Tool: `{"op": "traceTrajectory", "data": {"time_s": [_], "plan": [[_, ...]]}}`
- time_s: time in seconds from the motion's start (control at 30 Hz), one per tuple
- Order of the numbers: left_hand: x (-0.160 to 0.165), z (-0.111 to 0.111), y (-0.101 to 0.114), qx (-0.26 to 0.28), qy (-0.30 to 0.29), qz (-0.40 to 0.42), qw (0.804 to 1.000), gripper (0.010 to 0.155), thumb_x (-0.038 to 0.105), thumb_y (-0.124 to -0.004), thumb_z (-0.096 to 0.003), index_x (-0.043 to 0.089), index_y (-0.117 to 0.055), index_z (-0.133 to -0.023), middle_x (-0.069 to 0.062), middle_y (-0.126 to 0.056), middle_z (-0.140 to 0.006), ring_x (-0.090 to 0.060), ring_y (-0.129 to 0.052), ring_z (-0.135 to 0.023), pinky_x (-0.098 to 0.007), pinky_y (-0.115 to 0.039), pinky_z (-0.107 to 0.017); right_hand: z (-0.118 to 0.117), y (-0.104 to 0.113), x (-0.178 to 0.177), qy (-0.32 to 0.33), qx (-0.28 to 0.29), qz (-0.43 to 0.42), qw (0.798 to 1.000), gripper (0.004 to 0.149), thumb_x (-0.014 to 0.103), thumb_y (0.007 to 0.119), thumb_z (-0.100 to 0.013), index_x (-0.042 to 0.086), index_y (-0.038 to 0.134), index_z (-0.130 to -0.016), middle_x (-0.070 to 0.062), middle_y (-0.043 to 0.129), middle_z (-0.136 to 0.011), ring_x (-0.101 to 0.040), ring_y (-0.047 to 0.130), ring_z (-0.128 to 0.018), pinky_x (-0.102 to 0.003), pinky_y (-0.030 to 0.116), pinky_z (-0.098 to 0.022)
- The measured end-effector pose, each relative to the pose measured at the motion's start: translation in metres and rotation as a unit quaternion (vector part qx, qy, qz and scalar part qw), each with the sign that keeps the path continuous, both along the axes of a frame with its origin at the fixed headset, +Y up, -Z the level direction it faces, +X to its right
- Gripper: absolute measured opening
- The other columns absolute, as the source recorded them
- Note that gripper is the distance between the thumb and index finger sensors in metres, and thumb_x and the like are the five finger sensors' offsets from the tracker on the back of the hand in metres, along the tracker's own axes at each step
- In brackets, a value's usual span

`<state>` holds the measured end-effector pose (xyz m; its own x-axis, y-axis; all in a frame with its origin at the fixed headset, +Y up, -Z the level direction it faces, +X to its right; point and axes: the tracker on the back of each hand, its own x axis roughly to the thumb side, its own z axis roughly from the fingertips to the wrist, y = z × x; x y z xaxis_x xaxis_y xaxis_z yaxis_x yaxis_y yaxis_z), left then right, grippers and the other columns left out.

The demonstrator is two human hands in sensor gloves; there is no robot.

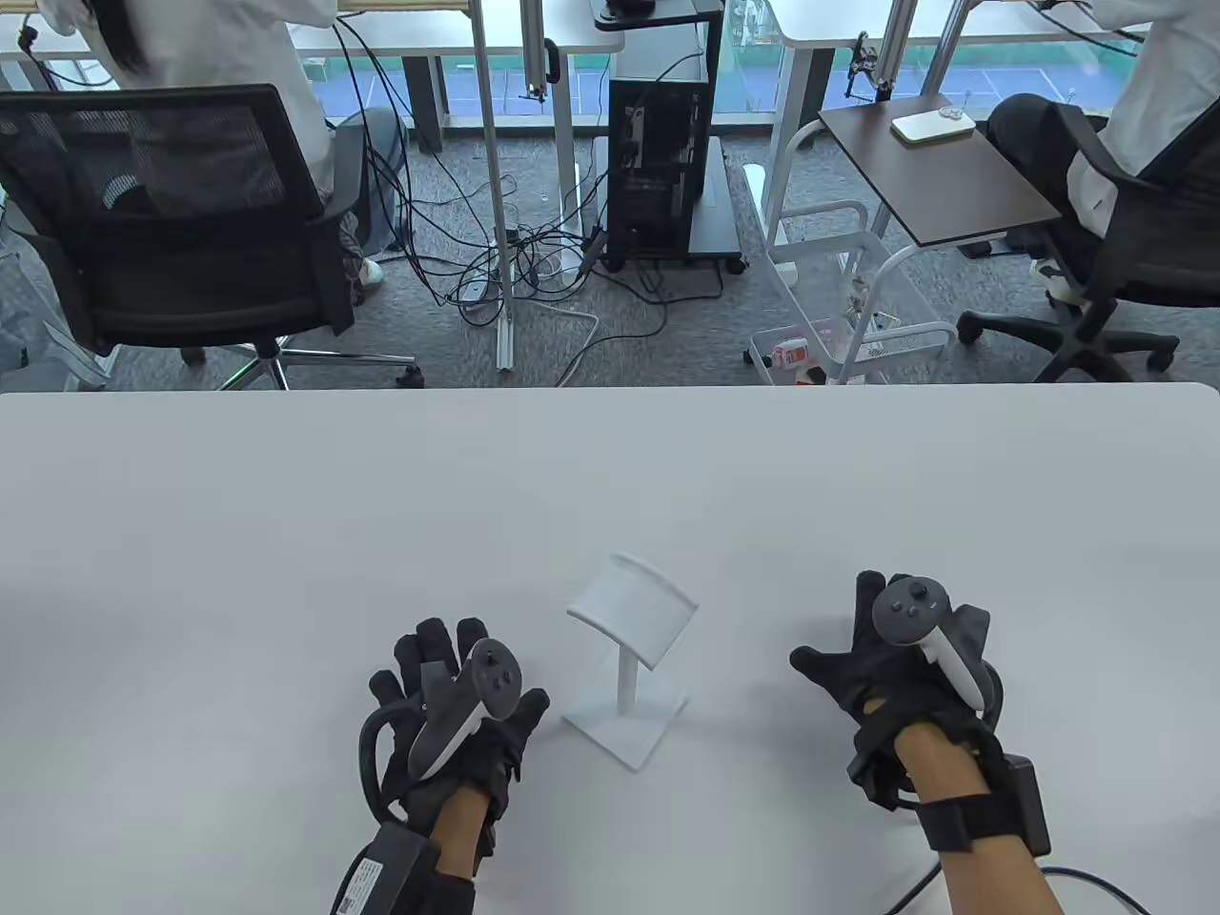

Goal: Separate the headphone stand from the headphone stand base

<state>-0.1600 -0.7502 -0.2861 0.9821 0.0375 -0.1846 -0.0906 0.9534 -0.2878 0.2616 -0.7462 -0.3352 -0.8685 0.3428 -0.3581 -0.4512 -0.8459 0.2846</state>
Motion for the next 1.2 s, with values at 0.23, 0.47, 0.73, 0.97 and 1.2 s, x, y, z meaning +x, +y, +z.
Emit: {"op": "traceTrajectory", "data": {"time_s": [0.23, 0.47, 0.73, 0.97, 1.2], "plan": [[-0.007, -0.001, -0.002, -0.004, 0.016, 0.005, 1.0, 0.098, 0.077, -0.058, -0.0336, 0.025, -0.02, -0.107, -0.017, -0.012, -0.113, -0.047, -0.024, -0.109, -0.071, -0.03, -0.072, 0.004, 0.001, -0.008, 0.033, 0.003, -0.018, 0.999, 0.103, 0.07, 0.085, -0.029, 0.044, 0.01, -0.094, 0.004, -0.006, -0.108, -0.028, -0.008, -0.105, -0.066, 0.007, -0.073], [-0.007, -0.004, -0.005, -0.015, 0.02, 0.008, 1.0, 0.097, 0.076, -0.059, -0.0343, 0.025, -0.02, -0.107, -0.015, -0.012, -0.113, -0.047, -0.025, -0.109, -0.07, -0.031, -0.073, 0.004, 0.009, -0.032, 0.112, 0.054, -0.138, 0.983, 0.103, 0.064, 0.089, -0.029, 0.036, 0.015, -0.096, -0.001, 0.006, -0.11, -0.033, 0.01, -0.108, -0.066, 0.022, -0.075], [-0.009, -0.001, 0.003, 0.008, 0.028, 0.05, 0.998, 0.093, 0.07, -0.063, -0.0369, 0.022, -0.024, -0.107, -0.019, -0.016, -0.112, -0.048, -0.029, -0.108, -0.07, -0.034, -0.073, 0.011, 0.021, -0.096, 0.223, 0.103, -0.32, 0.915, 0.104, 0.053, 0.097, -0.027, 0.029, 0.024, -0.097, -0.007, 0.025, -0.11, -0.035, 0.035, -0.106, -0.055, 0.042, -0.076], [-0.009, 0.0, 0.009, 0.022, 0.024, 0.047, 0.998, 0.092, 0.065, -0.067, -0.0388, 0.021, -0.025, -0.107, -0.018, -0.017, -0.112, -0.048, -0.032, -0.108, -0.069, -0.035, -0.073, 0.005, 0.015, -0.143, 0.206, 0.111, -0.368, 0.9, 0.105, 0.053, 0.099, -0.023, 0.028, 0.029, -0.097, -0.008, 0.032, -0.109, -0.035, 0.043, -0.105, -0.053, 0.046, -0.076], [-0.009, -0.003, 0.007, 0.013, 0.032, 0.039, 0.999, 0.092, 0.059, -0.072, -0.0397, 0.02, -0.022, -0.106, -0.017, -0.015, -0.112, -0.048, -0.032, -0.108, -0.068, -0.035, -0.073, 0.005, 0.006, -0.159, 0.177, 0.128, -0.341, 0.914, 0.084, 0.047, 0.096, -0.03, 0.032, 0.043, -0.094, -0.002, 0.053, -0.105, -0.029, 0.061, -0.101, -0.05, 0.055, -0.075]]}}
